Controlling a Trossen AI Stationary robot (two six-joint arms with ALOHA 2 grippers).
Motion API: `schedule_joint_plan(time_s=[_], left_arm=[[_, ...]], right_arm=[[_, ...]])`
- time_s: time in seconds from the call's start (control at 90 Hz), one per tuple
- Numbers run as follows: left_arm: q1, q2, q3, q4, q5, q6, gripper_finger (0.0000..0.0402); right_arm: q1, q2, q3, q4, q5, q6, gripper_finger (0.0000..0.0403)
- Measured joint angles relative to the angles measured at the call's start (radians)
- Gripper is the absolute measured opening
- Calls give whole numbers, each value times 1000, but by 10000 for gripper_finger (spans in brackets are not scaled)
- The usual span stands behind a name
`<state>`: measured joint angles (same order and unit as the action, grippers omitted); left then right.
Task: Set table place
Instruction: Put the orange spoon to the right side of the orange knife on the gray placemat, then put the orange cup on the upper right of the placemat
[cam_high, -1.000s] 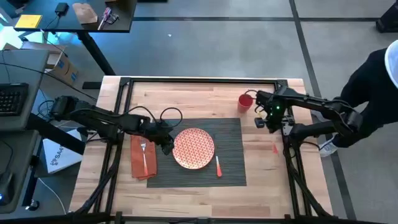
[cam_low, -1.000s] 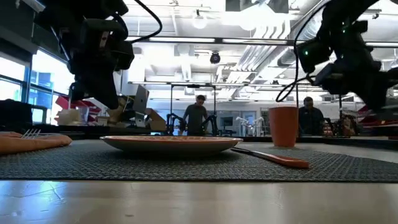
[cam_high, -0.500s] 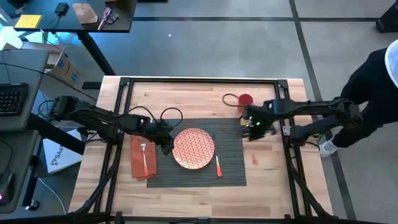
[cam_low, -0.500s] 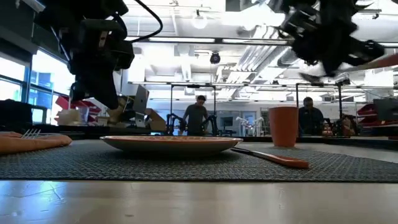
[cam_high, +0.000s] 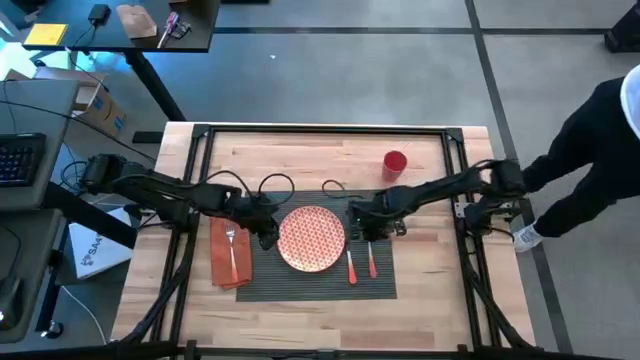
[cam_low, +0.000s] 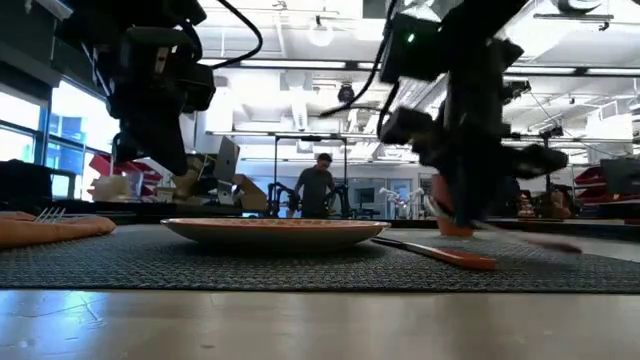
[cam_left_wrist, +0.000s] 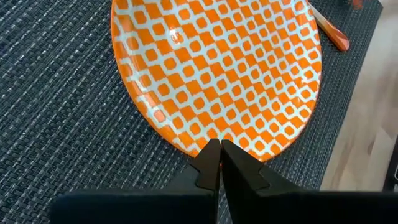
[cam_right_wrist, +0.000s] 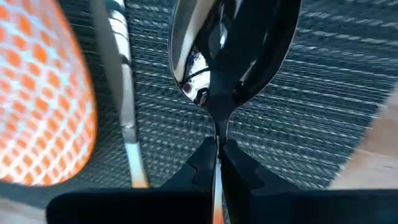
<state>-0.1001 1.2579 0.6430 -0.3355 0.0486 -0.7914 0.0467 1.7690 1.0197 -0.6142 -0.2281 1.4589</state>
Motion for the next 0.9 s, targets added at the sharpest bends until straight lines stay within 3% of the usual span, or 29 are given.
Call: schedule_joint_plan(time_s=[0.278,0.489,0.733,0.8,0.9], left_arm=[[0,0,0,-1,2,1,0],[0,0,0,-1,0,3,0],[0,0,0,-1,-7,4,0],[0,0,0,-1,-7,3,0],[0,0,0,0,-8,3,0]], right_arm=[[0,30,1,51,14,67,8],[1,19,1,45,52,47,76],[-13,-120,1,-7,90,-70,172],[-38,-184,1,-6,110,-111,184],[-94,-283,1,-8,222,-182,184]])
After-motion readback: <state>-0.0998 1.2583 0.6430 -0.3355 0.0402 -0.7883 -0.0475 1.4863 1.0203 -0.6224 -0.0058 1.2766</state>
